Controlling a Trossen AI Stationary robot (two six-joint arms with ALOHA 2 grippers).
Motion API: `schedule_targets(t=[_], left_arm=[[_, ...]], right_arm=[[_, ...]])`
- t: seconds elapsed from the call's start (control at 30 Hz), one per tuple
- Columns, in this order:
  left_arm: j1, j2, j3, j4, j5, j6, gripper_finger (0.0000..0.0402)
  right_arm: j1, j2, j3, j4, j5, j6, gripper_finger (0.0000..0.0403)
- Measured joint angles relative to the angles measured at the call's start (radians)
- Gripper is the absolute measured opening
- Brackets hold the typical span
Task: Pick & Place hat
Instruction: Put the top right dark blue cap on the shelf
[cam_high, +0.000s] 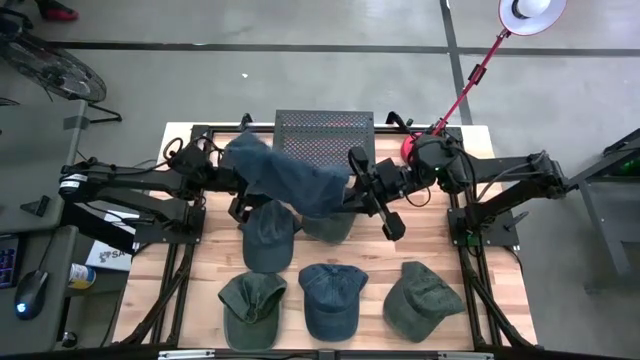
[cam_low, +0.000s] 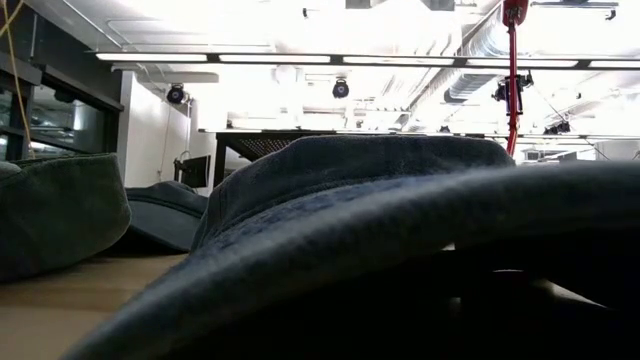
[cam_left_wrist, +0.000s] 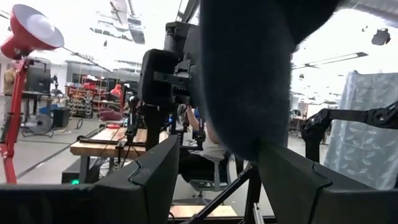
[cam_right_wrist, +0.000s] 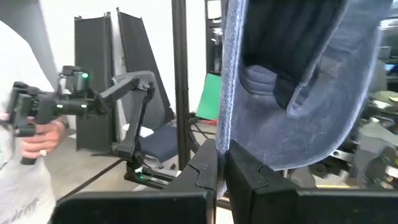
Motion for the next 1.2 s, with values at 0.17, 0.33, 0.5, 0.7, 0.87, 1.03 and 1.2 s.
schedule_targets(t=[0.17,0.33,0.5,0.7,0.87,1.03,1.2], left_arm=[[0.000,0.000,0.000,0.003,-0.001,-0.021,0.0206],[0.000,0.000,0.000,0.020,0.062,-0.058,0.0206],[0.000,-0.001,0.000,0.040,0.110,-0.106,0.0206],[0.000,0.000,-0.001,0.063,0.128,-0.129,0.0206],[0.000,0.003,-0.001,0.060,0.106,-0.129,0.0198],[0.000,0.003,-0.001,0.059,0.103,-0.128,0.0144],[-0.001,0.001,-0.001,0.065,0.117,-0.128,0.0071]], right_arm=[[0.000,-0.003,0.000,0.001,-0.016,0.000,0.0004],[-0.004,-0.003,0.000,-0.006,-0.021,-0.011,0.0004],[-0.016,-0.003,0.000,-0.020,-0.019,-0.017,0.0004],[-0.031,-0.003,0.000,-0.028,-0.018,-0.016,0.0004],[-0.033,-0.003,0.000,-0.044,0.014,-0.013,0.0004],[-0.032,-0.003,0.000,-0.067,0.066,-0.013,0.0004],[-0.032,-0.006,0.001,-0.067,0.082,-0.013,0.0004]])
